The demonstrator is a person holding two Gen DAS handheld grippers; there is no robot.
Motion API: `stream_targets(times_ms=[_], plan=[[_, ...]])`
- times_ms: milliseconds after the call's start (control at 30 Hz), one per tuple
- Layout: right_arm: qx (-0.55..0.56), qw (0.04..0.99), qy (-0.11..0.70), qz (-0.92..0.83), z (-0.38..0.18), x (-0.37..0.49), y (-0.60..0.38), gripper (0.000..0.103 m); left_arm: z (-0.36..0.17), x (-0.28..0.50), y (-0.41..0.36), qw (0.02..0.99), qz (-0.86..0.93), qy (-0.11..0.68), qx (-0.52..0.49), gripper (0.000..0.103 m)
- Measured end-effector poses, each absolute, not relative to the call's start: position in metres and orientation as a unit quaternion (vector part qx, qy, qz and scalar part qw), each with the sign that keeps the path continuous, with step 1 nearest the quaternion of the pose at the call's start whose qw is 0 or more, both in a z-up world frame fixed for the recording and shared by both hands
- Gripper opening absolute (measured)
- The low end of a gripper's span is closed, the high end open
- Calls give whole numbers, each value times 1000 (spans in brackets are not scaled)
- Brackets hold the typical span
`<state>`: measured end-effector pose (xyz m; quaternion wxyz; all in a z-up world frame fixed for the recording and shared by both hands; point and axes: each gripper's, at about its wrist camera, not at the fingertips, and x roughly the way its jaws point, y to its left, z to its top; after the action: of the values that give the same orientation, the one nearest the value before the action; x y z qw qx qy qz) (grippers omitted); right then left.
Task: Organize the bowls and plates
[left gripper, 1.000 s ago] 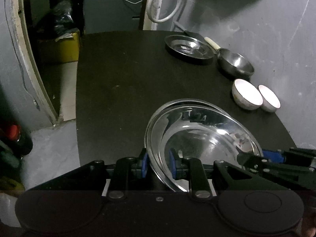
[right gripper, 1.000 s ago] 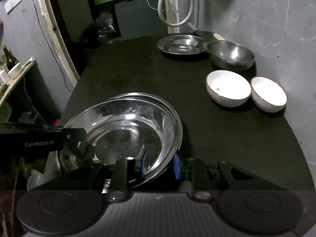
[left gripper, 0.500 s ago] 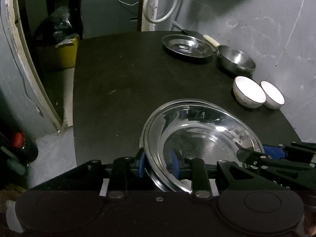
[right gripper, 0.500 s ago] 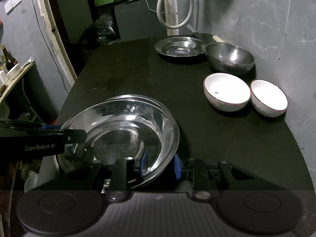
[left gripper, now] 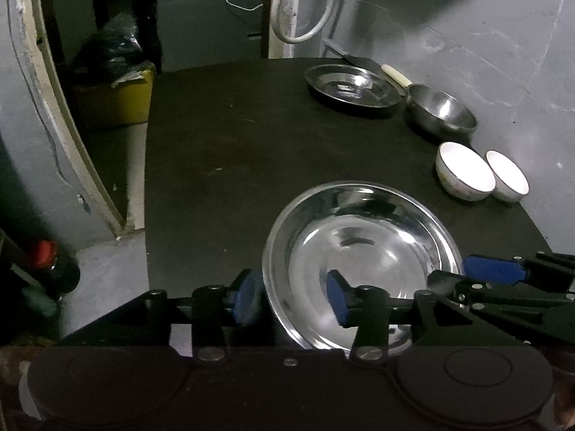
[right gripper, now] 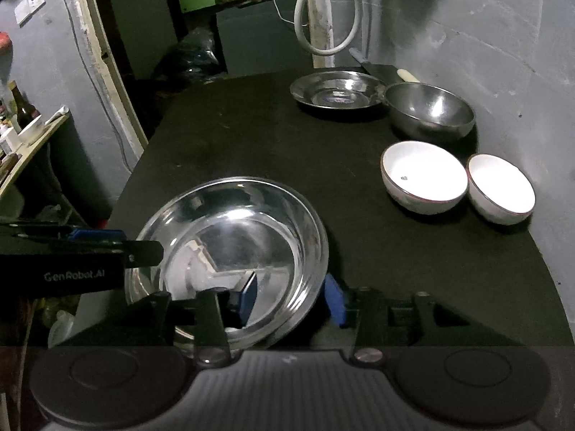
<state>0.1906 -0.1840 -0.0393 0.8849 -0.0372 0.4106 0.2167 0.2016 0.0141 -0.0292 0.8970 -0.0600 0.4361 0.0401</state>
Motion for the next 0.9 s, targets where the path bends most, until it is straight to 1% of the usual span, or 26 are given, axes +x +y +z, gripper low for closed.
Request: stream_targets(times_ms=[67,100,133,167,200,267,333,433,567,733,900], plan=[[-38,885,409,217,-39,191,-183,51,-27,201,15,899,44,432,-60,58],[-38,886,409,217,-38,191,-183,54,-26,199,17,900,46,429,-59,61],[-37,886,408,215,-38,190,-183,59,-24,199,18,902,48,425,-58,69],[-37,887,407,213,-37,189,-184,65,-22,198,18,905,50,420,-55,80],[-36,888,407,211,-37,189,-185,68,-20,197,17,908,54,412,-48,85],[-33,890,407,203,-34,187,-187,83,-15,196,15,914,63,400,-33,94],[-25,892,407,193,-31,185,-192,90,-11,196,15,916,64,394,-22,97],[-17,895,407,179,-24,181,-198,97,-5,196,15,920,63,387,-18,99],[-14,904,395,163,-8,171,-208,101,6,193,16,929,56,366,-20,101],[-12,918,370,141,27,154,-220,103,26,191,18,943,38,329,-31,102],[-11,935,330,131,83,142,-228,103,50,192,25,962,18,268,-45,102]])
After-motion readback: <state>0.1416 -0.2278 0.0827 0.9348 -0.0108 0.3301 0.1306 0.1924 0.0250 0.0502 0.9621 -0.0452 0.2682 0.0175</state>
